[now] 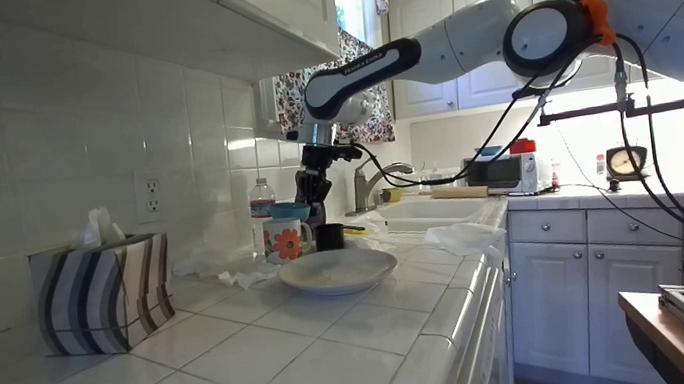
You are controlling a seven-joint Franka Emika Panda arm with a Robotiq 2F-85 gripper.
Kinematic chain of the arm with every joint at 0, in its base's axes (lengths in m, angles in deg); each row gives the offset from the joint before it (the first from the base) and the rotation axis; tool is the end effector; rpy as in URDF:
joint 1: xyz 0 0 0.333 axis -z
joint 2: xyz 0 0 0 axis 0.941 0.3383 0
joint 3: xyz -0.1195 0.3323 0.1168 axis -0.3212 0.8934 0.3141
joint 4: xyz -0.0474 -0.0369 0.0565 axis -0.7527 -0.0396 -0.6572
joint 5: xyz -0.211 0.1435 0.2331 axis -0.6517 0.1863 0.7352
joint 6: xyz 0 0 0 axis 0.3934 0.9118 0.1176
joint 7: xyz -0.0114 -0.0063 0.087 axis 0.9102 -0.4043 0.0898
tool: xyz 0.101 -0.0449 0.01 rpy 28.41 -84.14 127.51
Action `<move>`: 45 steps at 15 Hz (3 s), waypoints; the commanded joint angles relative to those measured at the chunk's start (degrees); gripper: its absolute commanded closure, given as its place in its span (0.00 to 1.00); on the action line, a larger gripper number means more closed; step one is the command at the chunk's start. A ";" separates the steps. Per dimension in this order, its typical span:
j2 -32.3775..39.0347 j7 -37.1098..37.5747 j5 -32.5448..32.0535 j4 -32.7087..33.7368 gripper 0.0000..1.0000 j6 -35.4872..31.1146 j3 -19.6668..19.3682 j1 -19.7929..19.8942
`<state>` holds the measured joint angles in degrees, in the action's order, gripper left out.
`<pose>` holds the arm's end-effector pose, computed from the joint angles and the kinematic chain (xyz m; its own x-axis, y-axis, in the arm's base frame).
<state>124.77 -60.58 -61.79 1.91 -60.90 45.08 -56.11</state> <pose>0.7778 -0.1809 0.3969 0.5544 0.8205 0.1397 0.8105 -0.5703 0.1335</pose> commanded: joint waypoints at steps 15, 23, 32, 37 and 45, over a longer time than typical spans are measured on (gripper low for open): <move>5.16 -1.96 -0.73 10.73 0.97 0.96 -0.14 -1.92; 6.68 -3.52 -0.79 13.89 0.97 0.68 -0.26 -2.88; 6.60 -5.44 -0.88 14.68 0.97 0.03 -0.43 -3.94; 6.43 -6.10 -1.15 14.75 0.97 -1.07 -0.88 -4.63; 5.88 -7.47 -1.73 13.82 0.97 -2.74 -1.36 -5.38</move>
<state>129.91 -66.95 -62.49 14.00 -62.65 44.22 -61.05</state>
